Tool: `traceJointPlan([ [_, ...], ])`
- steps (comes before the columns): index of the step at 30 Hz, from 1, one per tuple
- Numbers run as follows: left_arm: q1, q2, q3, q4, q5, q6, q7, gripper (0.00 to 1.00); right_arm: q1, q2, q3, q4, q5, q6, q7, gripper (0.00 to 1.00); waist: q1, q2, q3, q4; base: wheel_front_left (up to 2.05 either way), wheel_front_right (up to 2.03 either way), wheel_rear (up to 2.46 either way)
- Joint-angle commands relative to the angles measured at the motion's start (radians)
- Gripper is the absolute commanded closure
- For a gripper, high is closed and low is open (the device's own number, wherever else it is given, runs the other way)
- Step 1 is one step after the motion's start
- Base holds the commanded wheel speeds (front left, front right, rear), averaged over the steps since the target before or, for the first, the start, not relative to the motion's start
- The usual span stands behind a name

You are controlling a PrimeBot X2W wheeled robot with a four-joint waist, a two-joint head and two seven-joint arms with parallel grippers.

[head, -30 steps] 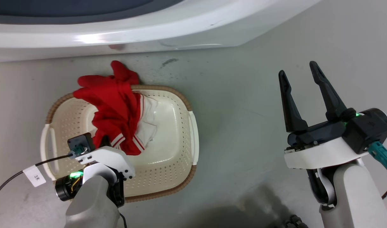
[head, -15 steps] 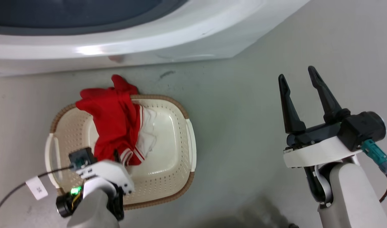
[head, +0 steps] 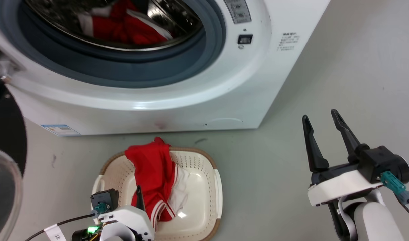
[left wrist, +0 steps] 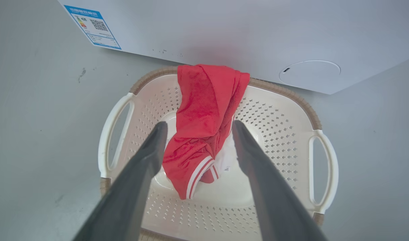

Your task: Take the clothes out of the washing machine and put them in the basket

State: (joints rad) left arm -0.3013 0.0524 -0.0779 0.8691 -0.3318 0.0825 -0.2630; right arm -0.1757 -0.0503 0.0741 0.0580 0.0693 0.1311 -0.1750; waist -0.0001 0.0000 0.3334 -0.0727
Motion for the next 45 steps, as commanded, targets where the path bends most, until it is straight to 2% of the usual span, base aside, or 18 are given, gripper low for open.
traceJointPlan([
  [1, 0.018, -0.003, -0.012, -0.029, 0.001, 0.005, -0.003, 0.0, 0.019, 0.0, -0.005, -0.01, -0.004, -0.001, 0.006, 0.0, 0.0001, 0.0, -0.059, 0.035, 0.0, 0.0, 0.0],
  [12, 0.111, -0.002, -0.066, -0.364, 0.05, 0.056, -0.003, 0.0, 0.09, 0.0, -0.045, -0.084, -0.015, -0.001, 0.048, 0.0, 0.0001, 0.0, -0.14, 0.069, 0.0, 0.0, 0.0],
  [20, 0.11, -0.002, -0.069, -0.561, 0.114, 0.063, -0.003, 0.0, 0.119, 0.0, -0.06, -0.116, -0.015, -0.001, 0.068, 0.0, 0.0001, 0.0, -0.168, 0.083, 0.0, 0.0, 0.0],
  [24, 0.067, -0.002, -0.078, -0.6, 0.138, 0.054, -0.003, 0.0, 0.123, 0.0, -0.07, -0.132, -0.013, -0.001, 0.068, 0.0, 0.0001, 0.0, -0.165, 0.092, 0.0, 0.0, 0.0],
  [35, -0.166, 0.004, -0.075, -0.492, 0.161, 0.008, -0.003, 0.0, 0.086, 0.0, -0.063, -0.183, -0.018, -0.001, 0.077, 0.0, 0.0001, 0.0, -0.056, 0.095, 0.0, 0.0, 0.0],
  [39, -0.344, 0.023, -0.074, -0.348, 0.17, -0.027, -0.003, 0.0, 0.056, 0.0, -0.052, -0.207, -0.014, -0.001, 0.074, 0.0, 0.0001, 0.0, 0.043, 0.082, 0.0, 0.0, 0.0],
  [45, -0.506, 0.039, -0.076, -0.203, 0.172, -0.047, 0.008, 0.0, 0.021, 0.0, -0.037, -0.212, -0.005, -0.001, 0.061, 0.0, 0.0001, 0.0, 0.123, 0.058, 0.0, 0.0, 0.0],
])
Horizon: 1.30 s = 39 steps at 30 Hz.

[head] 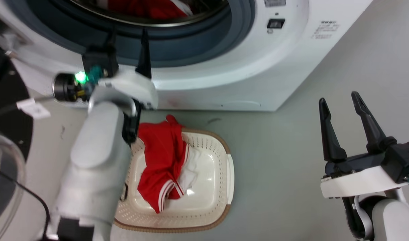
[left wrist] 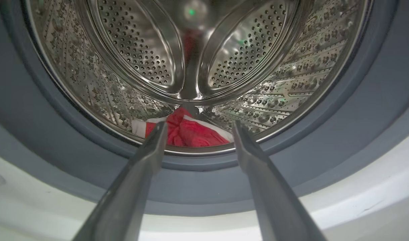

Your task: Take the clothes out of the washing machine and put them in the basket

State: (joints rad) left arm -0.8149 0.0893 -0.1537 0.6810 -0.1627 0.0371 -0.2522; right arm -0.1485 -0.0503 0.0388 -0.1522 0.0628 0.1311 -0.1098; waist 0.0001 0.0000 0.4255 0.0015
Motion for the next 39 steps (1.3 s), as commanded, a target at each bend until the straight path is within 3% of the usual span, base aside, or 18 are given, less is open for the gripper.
traceJointPlan([
  [1, -0.024, 0.008, 0.0, 0.013, 0.003, -0.003, 0.002, 0.0, -0.013, 0.0, 0.001, 0.001, 0.004, -0.001, -0.006, 0.0, -0.0001, 0.0, 0.045, -0.023, 0.0, 0.0, 0.0],
  [6, -0.202, 0.028, 0.003, 0.154, 0.007, 0.007, 0.043, 0.0, -0.051, 0.0, 0.021, 0.02, 0.017, -0.001, -0.027, 0.0, -0.0001, 0.0, 0.121, -0.063, 0.0, 0.0, 0.0],
  [7, -0.287, 0.047, 0.002, 0.214, 0.011, 0.015, 0.078, 0.0, -0.071, 0.0, 0.036, 0.035, 0.027, -0.001, -0.041, 0.0, -0.0001, 0.0, 0.152, -0.088, 0.0, 0.0, 0.0],
  [19, -0.586, 0.186, -0.007, 0.415, 0.026, 0.002, 0.323, 0.0, -0.137, 0.001, 0.105, 0.113, 0.104, -0.001, -0.102, 0.0, -0.0001, 0.0, 0.269, -0.231, 0.0, 0.0, 0.0],
  [28, -0.745, 0.3, -0.048, 0.475, 0.062, -0.028, 0.552, 0.0, -0.171, 0.001, 0.159, 0.178, 0.177, -0.001, -0.142, 0.0, -0.0001, 0.0, 0.357, -0.34, 0.0, 0.0, 0.0],
  [39, -0.813, 0.39, -0.074, 0.47, 0.075, -0.03, 0.776, 0.0, -0.183, 0.001, 0.215, 0.21, 0.234, -0.001, -0.156, 0.0, -0.0001, 0.0, 0.413, -0.415, 0.0, 0.0, 0.0],
])
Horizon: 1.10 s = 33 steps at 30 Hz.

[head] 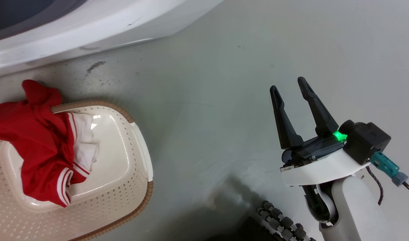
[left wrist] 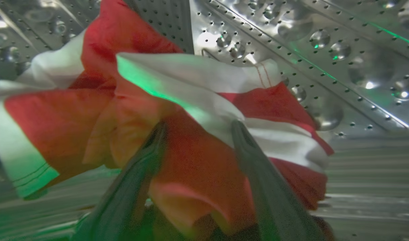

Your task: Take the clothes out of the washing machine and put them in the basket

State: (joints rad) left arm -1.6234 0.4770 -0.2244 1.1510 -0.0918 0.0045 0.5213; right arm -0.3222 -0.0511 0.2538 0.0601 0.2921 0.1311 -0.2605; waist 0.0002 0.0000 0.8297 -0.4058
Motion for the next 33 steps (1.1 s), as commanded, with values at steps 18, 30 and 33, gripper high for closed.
traceJointPlan([
  [18, 0.175, 0.082, -0.011, -0.336, 0.017, 0.149, 0.004, 1.0, -0.011, 0.001, 0.028, -0.018, 0.034, -0.001, -0.005, 0.0, -0.0002, 0.0, -0.015, -0.025, 0.0, 0.0, 0.0],
  [30, 0.42, 0.048, 0.049, -0.484, -0.071, 0.207, -0.372, 1.0, 0.002, 0.001, -0.015, 0.003, -0.011, -0.001, -0.005, 0.0, -0.0002, 0.0, -0.163, 0.025, 0.0, 0.0, 0.0],
  [33, 0.473, 0.034, 0.067, -0.447, -0.111, 0.18, -0.476, 1.0, 0.021, 0.001, -0.024, 0.012, -0.027, -0.001, -0.005, 0.0, -0.0002, 0.0, -0.221, 0.043, 0.0, 0.0, 0.0],
])
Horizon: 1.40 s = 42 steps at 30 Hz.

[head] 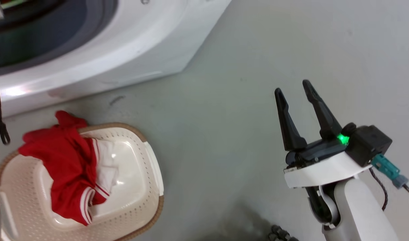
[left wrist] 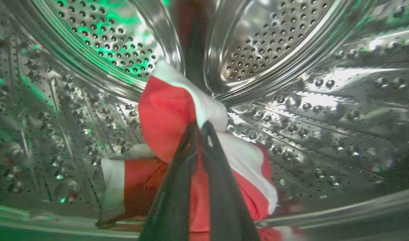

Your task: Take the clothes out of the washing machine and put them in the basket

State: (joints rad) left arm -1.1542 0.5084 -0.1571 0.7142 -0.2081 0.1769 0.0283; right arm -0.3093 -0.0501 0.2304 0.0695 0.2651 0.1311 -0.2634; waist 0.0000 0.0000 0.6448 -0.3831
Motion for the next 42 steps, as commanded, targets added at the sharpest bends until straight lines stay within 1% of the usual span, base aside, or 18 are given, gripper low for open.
traceJointPlan([
  [1, 0.019, -0.001, 0.002, 0.009, -0.004, -0.005, -0.013, 1.0, 0.012, 0.0, -0.002, 0.005, -0.005, -0.001, -0.002, 0.0, 0.0, 0.0, -0.054, 0.025, 0.0, 0.0, 0.0],
  [3, 0.044, -0.011, 0.008, 0.049, -0.023, -0.032, -0.086, 1.0, 0.021, 0.0, -0.007, 0.012, -0.016, -0.001, -0.002, 0.0, 0.0, 0.0, -0.092, 0.036, 0.0, 0.0, 0.0],
  [5, 0.072, -0.032, 0.016, 0.087, -0.046, -0.047, -0.149, 1.0, 0.034, 0.0, -0.012, 0.018, -0.025, -0.001, 0.0, 0.0, 0.0, 0.0, -0.13, 0.047, 0.0, 0.0, 0.0],
  [8, 0.109, -0.056, 0.011, 0.144, -0.058, -0.068, -0.216, 1.0, 0.055, 0.0, -0.022, 0.019, -0.034, -0.001, 0.012, 0.0, 0.0, 0.0, -0.186, 0.063, 0.0, 0.0, 0.0],
  [13, 0.166, -0.094, 0.024, 0.205, -0.094, -0.096, -0.275, 1.0, 0.093, 0.0, -0.038, 0.012, -0.044, -0.001, 0.034, 0.0, 0.0, 0.0, -0.272, 0.081, 0.0, 0.0, 0.0],
  [15, 0.194, -0.107, 0.029, 0.215, -0.105, -0.107, -0.288, 1.0, 0.108, 0.0, -0.044, 0.009, -0.046, -0.001, 0.039, 0.0, 0.0, 0.0, -0.306, 0.086, 0.0, 0.0, 0.0],
  [17, 0.212, -0.105, 0.033, 0.221, -0.108, -0.127, -0.292, 1.0, 0.124, 0.0, -0.052, 0.005, -0.047, -0.001, 0.046, 0.0, 0.0, 0.0, -0.337, 0.092, 0.0, 0.0, 0.0],
  [18, 0.235, -0.119, 0.038, 0.219, -0.115, -0.128, -0.294, 1.0, 0.133, 0.0, -0.055, 0.003, -0.047, -0.001, 0.05, 0.0, 0.0, 0.0, -0.353, 0.095, 0.0, 0.0, 0.0],
  [23, 0.355, -0.154, 0.072, 0.107, -0.106, -0.122, -0.295, 1.0, 0.177, 0.0, -0.072, -0.009, -0.052, -0.001, 0.071, 0.0, 0.0, 0.0, -0.431, 0.11, 0.0, 0.0, 0.0],
  [31, 0.554, -0.203, 0.14, -0.077, -0.091, -0.148, -0.295, 1.0, 0.241, 0.0, -0.089, -0.036, -0.058, -0.001, 0.103, 0.0, 0.0, 0.0, -0.538, 0.139, 0.0, 0.0, 0.0],
  [33, 0.606, -0.224, 0.152, -0.139, -0.078, -0.141, -0.295, 1.0, 0.256, 0.0, -0.094, -0.045, -0.06, -0.001, 0.11, 0.0, 0.0, 0.0, -0.562, 0.146, 0.0, 0.0, 0.0],
  [35, 0.656, -0.243, 0.16, -0.206, -0.064, -0.136, -0.294, 1.0, 0.27, 0.0, -0.1, -0.054, -0.062, -0.001, 0.117, 0.0, 0.0, 0.0, -0.58, 0.155, 0.0, 0.0, 0.0],
  [38, 0.713, -0.256, 0.171, -0.292, -0.054, -0.148, -0.294, 1.0, 0.292, 0.0, -0.106, -0.069, -0.063, -0.001, 0.128, 0.0, 0.0, 0.0, -0.605, 0.168, 0.0, 0.0, 0.0],
  [42, 0.771, -0.283, 0.161, -0.411, -0.034, -0.141, -0.294, 1.0, 0.313, 0.0, -0.113, -0.088, -0.066, -0.001, 0.14, 0.0, 0.0, 0.0, -0.626, 0.191, 0.0, 0.0, 0.0],
])
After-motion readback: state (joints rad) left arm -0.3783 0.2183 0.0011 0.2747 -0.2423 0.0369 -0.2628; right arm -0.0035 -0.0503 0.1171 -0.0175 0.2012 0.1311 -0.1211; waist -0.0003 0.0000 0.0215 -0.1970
